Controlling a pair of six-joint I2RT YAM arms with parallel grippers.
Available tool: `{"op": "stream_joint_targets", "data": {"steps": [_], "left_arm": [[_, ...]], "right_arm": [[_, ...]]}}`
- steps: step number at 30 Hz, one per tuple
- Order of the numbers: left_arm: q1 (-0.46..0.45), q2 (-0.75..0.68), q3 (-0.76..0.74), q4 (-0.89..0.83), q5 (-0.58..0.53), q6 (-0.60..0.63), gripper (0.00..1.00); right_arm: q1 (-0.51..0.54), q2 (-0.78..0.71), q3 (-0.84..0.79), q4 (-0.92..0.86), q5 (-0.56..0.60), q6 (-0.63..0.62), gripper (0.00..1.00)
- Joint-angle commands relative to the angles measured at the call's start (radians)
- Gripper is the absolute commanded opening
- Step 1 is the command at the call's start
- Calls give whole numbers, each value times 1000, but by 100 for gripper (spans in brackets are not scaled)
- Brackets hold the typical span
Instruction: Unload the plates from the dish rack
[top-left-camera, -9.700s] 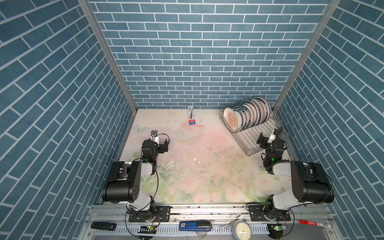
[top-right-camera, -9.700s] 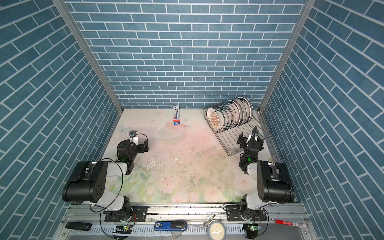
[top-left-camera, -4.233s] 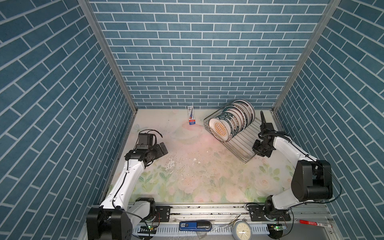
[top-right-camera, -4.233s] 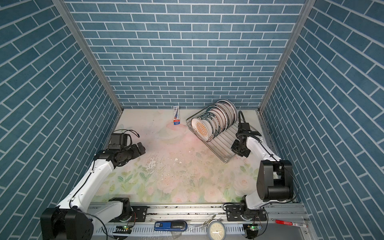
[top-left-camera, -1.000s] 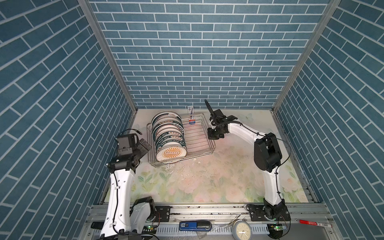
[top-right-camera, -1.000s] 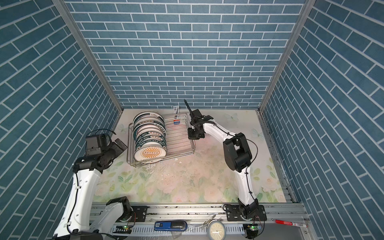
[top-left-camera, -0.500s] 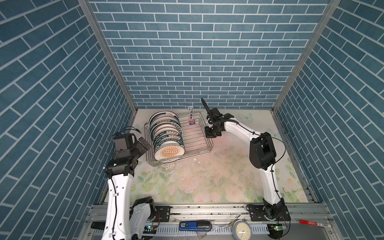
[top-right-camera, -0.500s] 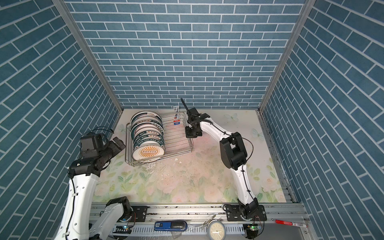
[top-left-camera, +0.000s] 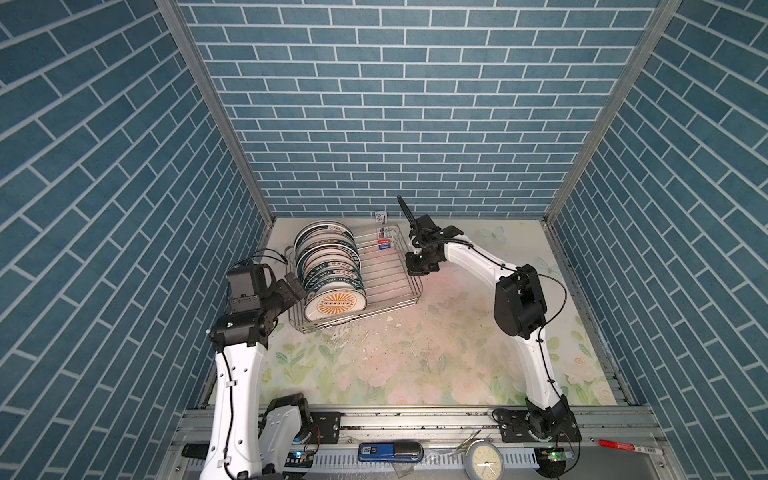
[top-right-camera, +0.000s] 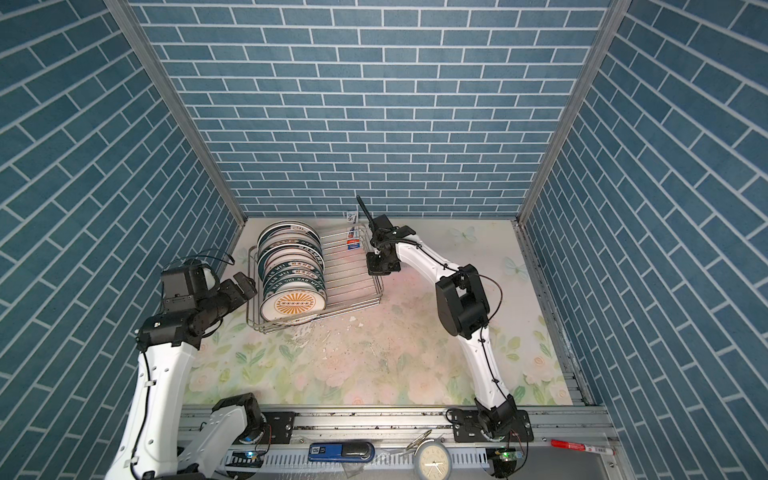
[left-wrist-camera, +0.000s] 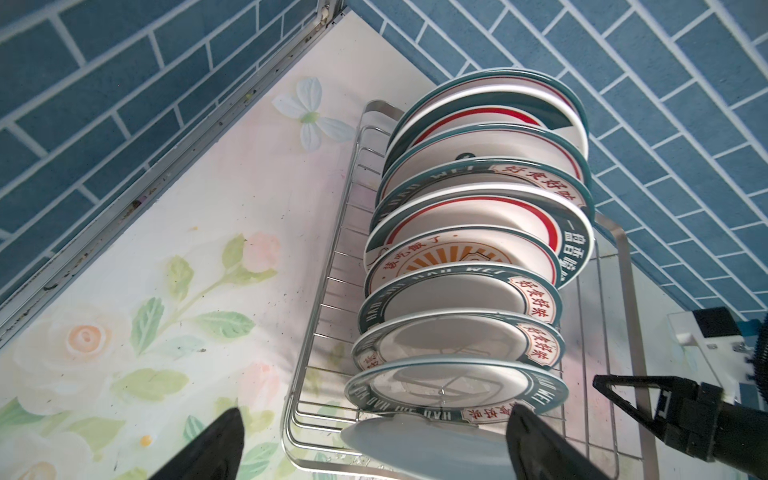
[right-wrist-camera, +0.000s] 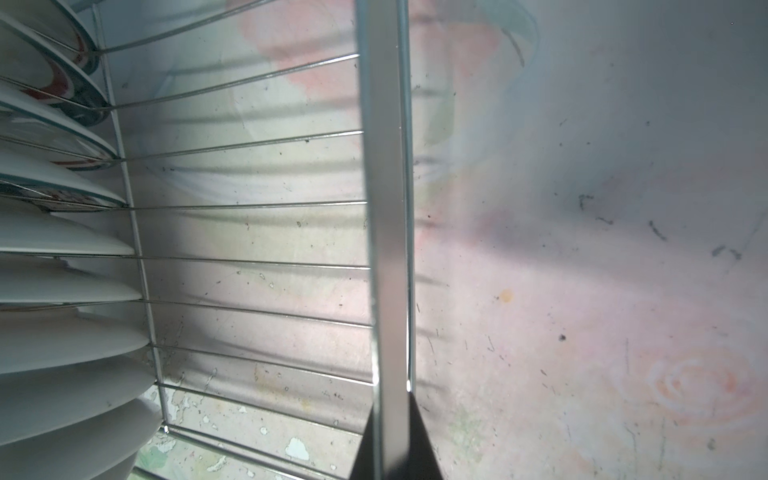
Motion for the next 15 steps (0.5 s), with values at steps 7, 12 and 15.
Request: {"op": "stream_joint_targets", "data": {"steps": [7, 12, 15], "left_arm": [[6, -36, 47, -71, -8, 76, 99], [5, -40, 53, -79, -4, 74, 99], [6, -37, 57, -78, 7, 82, 99]], "right_arm": [[20, 103, 59, -15, -52, -38, 0], [-7, 97, 48, -14, -48, -34, 0], [-28, 80, 33, -12, -45, -45, 0]]}}
